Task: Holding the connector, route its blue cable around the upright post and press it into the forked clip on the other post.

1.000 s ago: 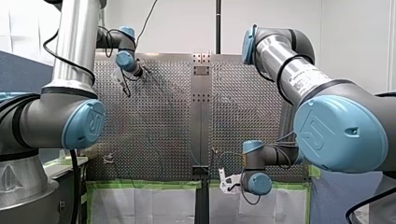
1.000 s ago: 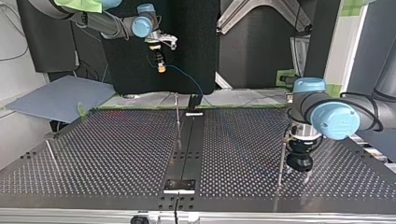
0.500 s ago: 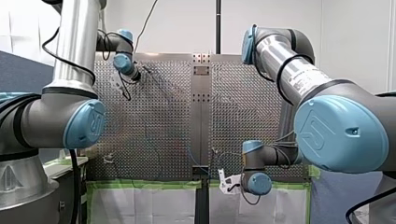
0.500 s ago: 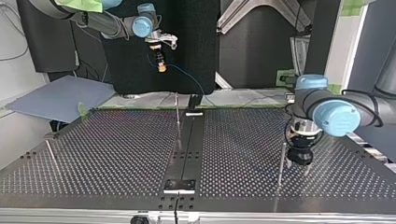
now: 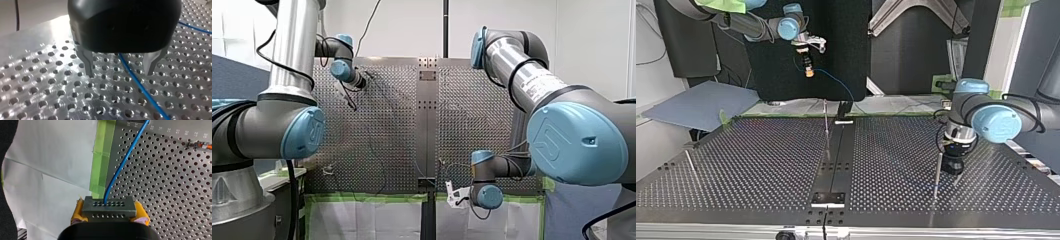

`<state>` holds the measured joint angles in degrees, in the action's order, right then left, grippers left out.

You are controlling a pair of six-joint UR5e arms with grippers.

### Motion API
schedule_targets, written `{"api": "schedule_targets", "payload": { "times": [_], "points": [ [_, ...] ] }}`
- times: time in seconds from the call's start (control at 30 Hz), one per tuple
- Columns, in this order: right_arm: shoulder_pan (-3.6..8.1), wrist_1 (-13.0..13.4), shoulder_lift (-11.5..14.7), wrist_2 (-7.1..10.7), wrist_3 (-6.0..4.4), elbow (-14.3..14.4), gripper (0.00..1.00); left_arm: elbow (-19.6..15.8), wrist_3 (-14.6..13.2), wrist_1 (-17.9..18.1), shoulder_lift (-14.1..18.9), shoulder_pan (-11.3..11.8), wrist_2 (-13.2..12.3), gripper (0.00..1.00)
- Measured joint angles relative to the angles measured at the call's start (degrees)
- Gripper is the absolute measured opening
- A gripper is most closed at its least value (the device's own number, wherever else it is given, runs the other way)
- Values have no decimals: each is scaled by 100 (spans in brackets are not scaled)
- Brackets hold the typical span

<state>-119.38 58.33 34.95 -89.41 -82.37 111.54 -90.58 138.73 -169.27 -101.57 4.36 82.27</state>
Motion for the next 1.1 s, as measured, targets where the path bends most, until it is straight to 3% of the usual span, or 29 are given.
{"api": "schedule_targets", "payload": {
  "times": [0.3, 0.9, 1.1],
  "points": [
    [-1, 1, 0, 1, 0, -1, 0, -121, 53, 48, 3, 85, -43, 98],
    [-2, -4, 0, -6, 8, 3, 0, -141, -243, -233, 213, 81, -33, 98],
    [-2, -2, 0, -5, 8, 2, 0, -294, -280, -204, 376, 63, -32, 98]
  ]
}}
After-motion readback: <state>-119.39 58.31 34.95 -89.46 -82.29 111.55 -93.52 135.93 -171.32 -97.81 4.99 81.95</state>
